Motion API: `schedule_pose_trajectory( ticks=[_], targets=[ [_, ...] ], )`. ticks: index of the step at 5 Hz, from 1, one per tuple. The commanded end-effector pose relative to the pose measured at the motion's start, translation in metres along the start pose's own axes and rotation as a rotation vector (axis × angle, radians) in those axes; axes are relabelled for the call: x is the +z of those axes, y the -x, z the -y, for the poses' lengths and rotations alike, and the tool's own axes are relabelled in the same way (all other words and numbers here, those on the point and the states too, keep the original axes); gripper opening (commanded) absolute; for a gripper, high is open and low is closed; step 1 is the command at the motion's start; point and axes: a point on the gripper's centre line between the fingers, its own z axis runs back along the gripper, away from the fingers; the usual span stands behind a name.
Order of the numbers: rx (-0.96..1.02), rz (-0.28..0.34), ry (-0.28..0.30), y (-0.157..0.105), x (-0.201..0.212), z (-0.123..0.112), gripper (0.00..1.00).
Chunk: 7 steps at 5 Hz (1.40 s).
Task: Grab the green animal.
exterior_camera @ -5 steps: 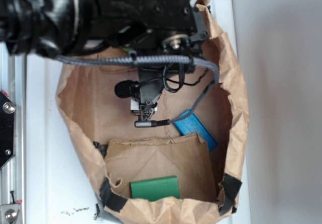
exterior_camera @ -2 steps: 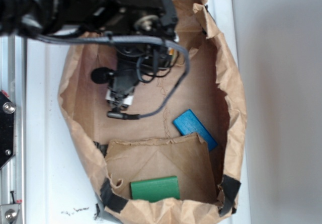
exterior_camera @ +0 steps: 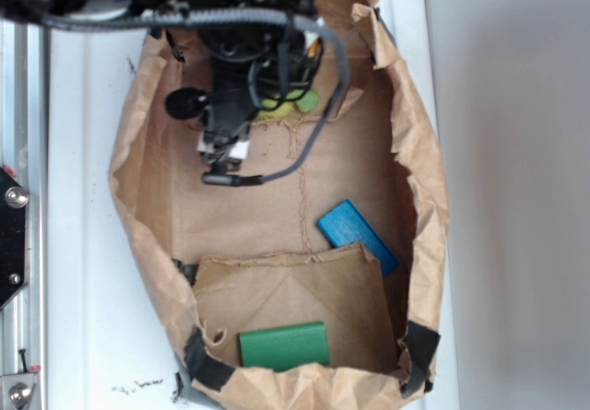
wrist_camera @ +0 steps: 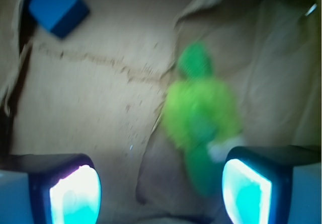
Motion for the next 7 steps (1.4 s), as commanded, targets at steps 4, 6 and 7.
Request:
schedule_pose_trajectory(
  ticks=[4, 6, 7],
  targets=[
    [0.032, 0.070, -0.143, -0.018, -0.032, -0.014, 1.00],
    [-0.050, 0.050, -0.137, -0.002, -0.043, -0.003, 1.00],
    [-0.071, 0.045, -0.139, 0.002, -0.047, 0.001, 1.00]
  ],
)
